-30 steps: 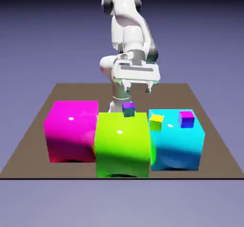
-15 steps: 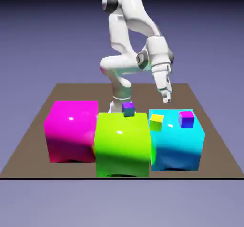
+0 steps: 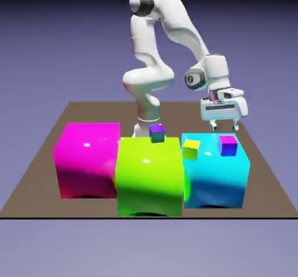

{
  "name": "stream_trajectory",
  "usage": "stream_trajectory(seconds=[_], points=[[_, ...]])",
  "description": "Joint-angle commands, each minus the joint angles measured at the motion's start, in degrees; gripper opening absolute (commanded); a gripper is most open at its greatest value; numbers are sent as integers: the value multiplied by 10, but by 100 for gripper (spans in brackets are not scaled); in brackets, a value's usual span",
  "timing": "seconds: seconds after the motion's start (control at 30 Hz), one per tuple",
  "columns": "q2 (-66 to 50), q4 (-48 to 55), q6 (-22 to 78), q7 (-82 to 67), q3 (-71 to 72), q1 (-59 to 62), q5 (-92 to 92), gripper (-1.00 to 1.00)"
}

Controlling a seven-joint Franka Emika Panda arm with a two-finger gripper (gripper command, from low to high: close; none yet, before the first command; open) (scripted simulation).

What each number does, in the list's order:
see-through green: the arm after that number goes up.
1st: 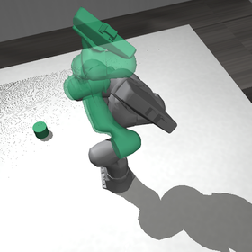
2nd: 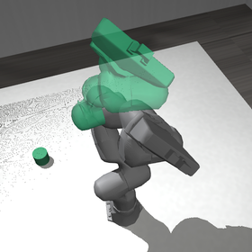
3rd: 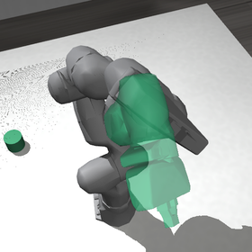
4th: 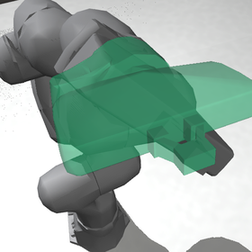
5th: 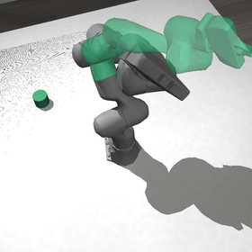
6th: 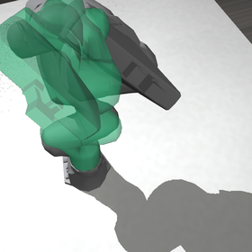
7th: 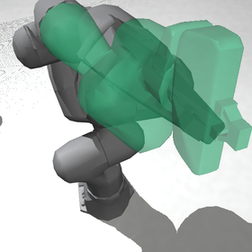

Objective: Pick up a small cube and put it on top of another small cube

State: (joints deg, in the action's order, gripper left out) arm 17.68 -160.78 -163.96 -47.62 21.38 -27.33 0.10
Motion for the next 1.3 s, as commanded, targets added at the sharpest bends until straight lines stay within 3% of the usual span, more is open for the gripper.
stream_trajectory(seconds=[0.0, 0.47, 0.8, 1.27], points=[[-4, 0, 2, -25, 6, -7, 0, 0], [-62, -9, 33, -374, 78, -97, -6, 0], [-107, -134, -52, -618, 0, -6, -81, 0], [-218, -88, -124, -373, -175, -101, 243, 0]])
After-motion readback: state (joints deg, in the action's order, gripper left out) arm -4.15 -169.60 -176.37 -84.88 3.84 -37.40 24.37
